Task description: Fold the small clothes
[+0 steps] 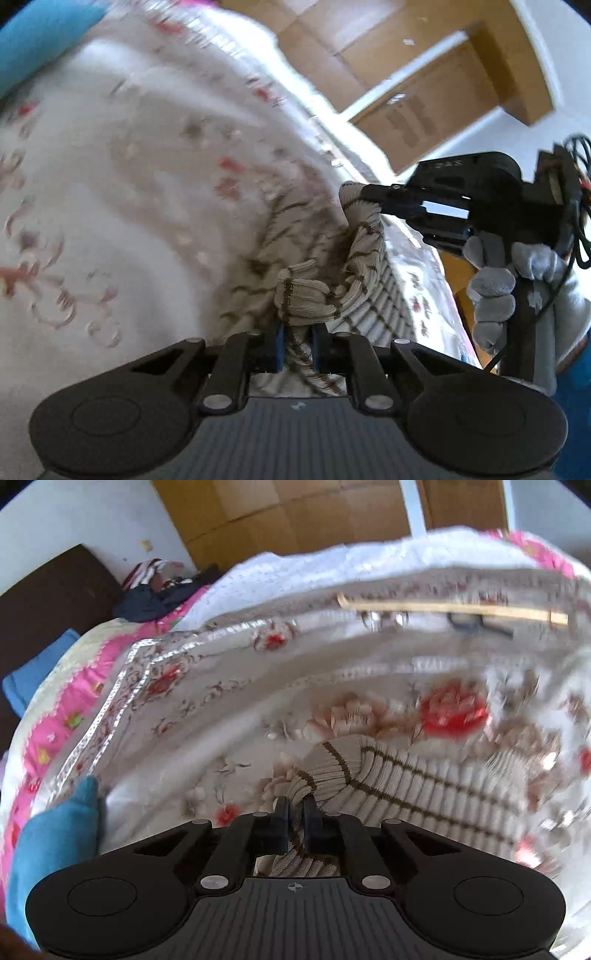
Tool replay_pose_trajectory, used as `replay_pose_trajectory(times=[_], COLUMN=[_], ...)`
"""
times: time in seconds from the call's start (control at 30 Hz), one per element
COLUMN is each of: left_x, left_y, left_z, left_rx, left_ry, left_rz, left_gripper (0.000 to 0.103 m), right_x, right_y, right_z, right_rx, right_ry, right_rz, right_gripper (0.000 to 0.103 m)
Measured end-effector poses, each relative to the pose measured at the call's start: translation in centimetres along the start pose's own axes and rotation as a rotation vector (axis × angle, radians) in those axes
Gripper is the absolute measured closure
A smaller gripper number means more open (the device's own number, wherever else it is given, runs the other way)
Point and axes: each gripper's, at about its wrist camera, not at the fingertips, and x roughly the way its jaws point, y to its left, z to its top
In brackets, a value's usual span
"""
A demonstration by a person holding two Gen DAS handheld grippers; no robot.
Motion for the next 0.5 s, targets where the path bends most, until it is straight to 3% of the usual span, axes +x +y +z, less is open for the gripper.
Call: replay_pose_trajectory(times=[0.13, 0.23, 0.27, 0.37, 0.5], left_x=[0.9, 0.2, 0.1, 0.0, -1.0], left_y=[1.9, 1.8, 1.7, 2.0, 1.7], left_z=[0.1, -0.2, -0.2, -0.3, -0.7], left_rx=[-0.089, -0.086, -0.088, -0.106, -0.085], left_ry=[0.022, 0.004, -0.003, -0.005, -0.023], left_rz=[0.013, 0.025, 0.029, 0.029, 0.050], left_gripper=[0.078, 0.078, 0.078, 0.078, 0.078], right_x=[3.9, 6.4, 6.5, 5.6, 2.0], right_y=[0.1, 0.7, 1.0, 0.3, -1.4], right_z=[-0.7, -1.6, -1.7, -1.3, -1.0], right_rx=[0.035, 0.034, 0.025, 0.082, 0.106], right_ry=[0.011, 0.043, 0.038, 0.031, -0.007], right_rz=[-0.015, -0.027, -0.027, 0.020, 0.082], right_gripper=[0.097, 0.096, 0.091, 0.090, 0.081])
